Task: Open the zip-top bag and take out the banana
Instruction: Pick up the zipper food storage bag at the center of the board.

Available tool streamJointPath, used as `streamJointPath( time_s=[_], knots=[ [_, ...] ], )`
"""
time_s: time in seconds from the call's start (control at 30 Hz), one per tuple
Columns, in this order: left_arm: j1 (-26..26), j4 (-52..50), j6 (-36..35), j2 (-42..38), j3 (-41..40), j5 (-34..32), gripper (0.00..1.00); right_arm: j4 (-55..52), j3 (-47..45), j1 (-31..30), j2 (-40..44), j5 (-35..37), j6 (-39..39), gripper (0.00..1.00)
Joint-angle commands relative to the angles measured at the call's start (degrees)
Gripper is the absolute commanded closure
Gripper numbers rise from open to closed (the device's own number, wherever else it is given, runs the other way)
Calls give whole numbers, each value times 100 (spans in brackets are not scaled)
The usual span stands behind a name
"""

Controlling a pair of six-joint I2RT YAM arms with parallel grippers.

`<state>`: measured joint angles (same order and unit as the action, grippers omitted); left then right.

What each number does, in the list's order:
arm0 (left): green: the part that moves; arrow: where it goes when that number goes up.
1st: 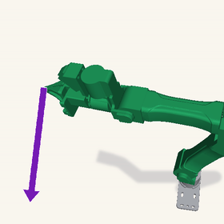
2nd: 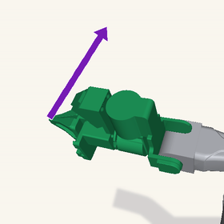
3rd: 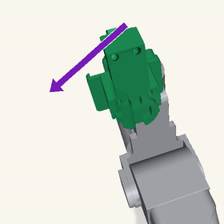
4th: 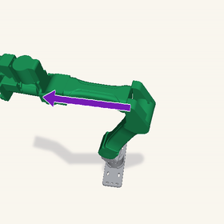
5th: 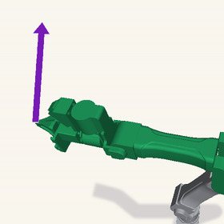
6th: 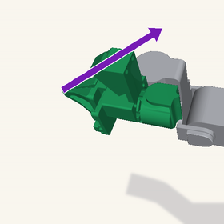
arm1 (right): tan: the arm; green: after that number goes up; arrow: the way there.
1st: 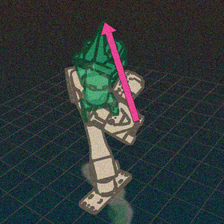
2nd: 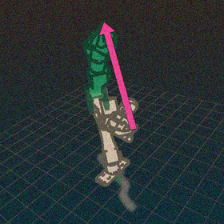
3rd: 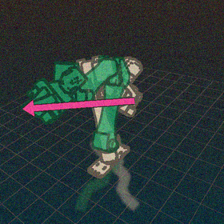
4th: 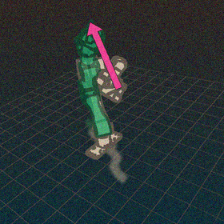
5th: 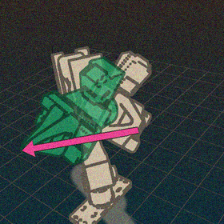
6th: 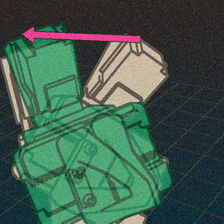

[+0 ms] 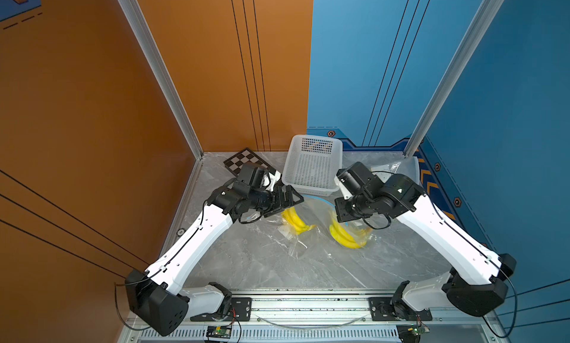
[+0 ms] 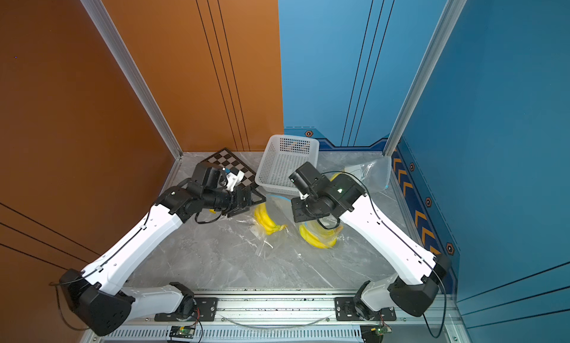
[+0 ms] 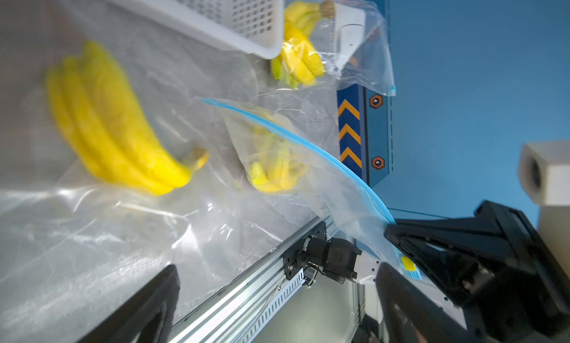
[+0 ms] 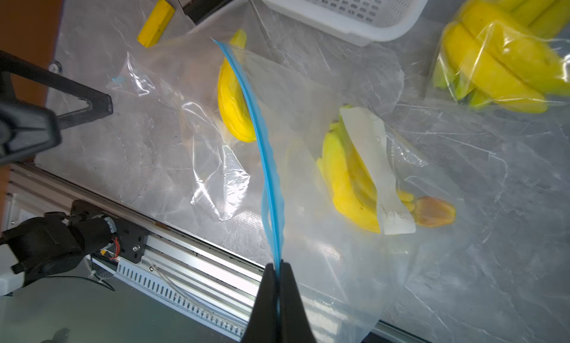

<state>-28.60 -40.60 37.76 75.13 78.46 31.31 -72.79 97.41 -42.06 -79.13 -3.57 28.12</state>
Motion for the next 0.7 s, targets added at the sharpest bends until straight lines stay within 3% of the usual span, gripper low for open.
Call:
streamJointPath(
  time_s=[0.0,0.17,0.3,0.4,0.57,0.67],
  knots=[
    [-197,-541,-1656,302,952,-20,0,349,112,517,221,-1302,-877,100],
    [-653,-539,-3146,1071,2143,195,3,-54,223,775,223,-1831,-1510,100],
    [-1204,-743,-5461,1353,2394,44,3,-91,26,825,208,-1984,-1740,100],
    [-1277,-865,-6785,1385,2338,72,3,-182,60,909,183,-2055,-1891,100],
    [-1273,-862,-7283,1571,2538,493,3,-218,21,1096,278,-2215,-2003,100],
    [-1394,-864,-7287,1729,2553,575,16,-218,-68,1237,357,-2306,-2070,100]
  ],
)
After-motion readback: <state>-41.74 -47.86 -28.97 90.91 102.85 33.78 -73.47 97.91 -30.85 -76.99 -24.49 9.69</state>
